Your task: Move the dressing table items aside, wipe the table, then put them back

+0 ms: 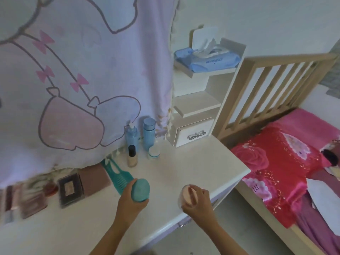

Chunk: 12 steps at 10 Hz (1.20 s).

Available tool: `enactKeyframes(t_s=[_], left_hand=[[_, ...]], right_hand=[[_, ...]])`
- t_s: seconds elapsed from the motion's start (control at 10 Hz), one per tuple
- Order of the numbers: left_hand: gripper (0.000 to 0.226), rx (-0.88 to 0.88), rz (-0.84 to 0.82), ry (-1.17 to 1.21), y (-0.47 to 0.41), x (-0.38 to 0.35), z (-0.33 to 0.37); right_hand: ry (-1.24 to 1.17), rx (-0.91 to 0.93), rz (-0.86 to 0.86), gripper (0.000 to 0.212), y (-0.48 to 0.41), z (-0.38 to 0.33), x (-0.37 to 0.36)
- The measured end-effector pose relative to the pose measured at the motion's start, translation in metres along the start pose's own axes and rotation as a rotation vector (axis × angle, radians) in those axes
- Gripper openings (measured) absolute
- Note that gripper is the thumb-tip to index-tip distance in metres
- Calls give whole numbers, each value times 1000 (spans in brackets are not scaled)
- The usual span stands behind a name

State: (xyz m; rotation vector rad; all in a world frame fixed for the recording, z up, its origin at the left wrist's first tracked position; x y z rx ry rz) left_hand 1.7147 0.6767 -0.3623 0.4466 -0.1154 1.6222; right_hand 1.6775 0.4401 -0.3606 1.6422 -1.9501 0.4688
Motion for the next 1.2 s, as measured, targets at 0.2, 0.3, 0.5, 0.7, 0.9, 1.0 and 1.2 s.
enactKeyframes(t_s=[0.2,0.3,0.5,0.7,0.9,1.0,1.2], left_hand=[[71,-4,-11,-26,-71,-30,21],[70,1,14,-31,-92,-39,26],[68,97,31,-51,-115,-56,23],[74,229,103,-50,-126,-60,9],[68,276,215,-54,-124,-63,7],[73,293,241,-101,-124,-63,9],[90,304,228,-260,-116,-55,17]], right_hand=[[72,63,-26,50,-89,-8,-1],[146,103,-72,52,-122,-12,-10],[182,126,-174,61,-182,-23,-35],[167,259,-278,61,-226,-20,-51],[130,364,-328,61,-238,-17,-60],[117,373,-321,63,-239,-17,-63],[295,590,-192,80,-238,-20,-58]])
Point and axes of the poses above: each hand's wrist, its own y-axis away from the middle knuckle, its own x-axis out of the back of the hand, z = x × y, the point moved 5 cm from there along -y, towards the middle knuckle, and after that the axes turned 5 degrees about x, right-handed, at the moved point
